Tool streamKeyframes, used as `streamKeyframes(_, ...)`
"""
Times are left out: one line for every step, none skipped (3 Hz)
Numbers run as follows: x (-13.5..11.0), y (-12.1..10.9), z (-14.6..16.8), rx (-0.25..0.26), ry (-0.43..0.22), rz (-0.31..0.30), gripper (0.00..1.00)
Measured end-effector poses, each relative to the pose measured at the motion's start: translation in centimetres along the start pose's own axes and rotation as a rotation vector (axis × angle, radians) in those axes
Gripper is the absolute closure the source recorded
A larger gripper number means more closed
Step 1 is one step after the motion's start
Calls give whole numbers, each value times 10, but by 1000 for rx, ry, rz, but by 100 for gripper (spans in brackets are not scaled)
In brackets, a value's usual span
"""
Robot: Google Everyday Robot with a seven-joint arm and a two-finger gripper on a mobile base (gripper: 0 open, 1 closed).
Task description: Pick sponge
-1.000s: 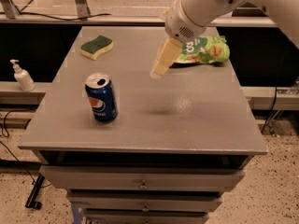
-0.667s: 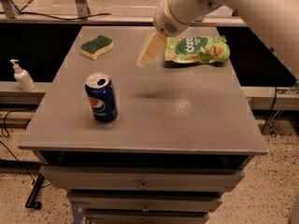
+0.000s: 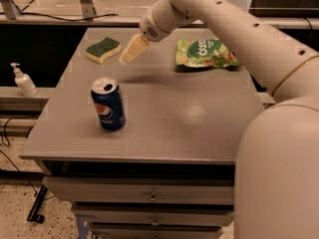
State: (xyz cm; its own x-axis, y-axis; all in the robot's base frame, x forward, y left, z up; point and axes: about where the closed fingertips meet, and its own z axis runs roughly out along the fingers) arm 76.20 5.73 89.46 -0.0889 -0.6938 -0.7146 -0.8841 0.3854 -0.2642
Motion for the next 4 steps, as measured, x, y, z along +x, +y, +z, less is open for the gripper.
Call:
streamKeyframes(-17,4,52,-43,-43,54,0)
streamKeyframes(-34,13,95,-89,-77,92,0)
streamKeyframes(-50,18,119,-119,-110,115,0)
streamKeyframes(-57,17,126,-111,-118,116,18)
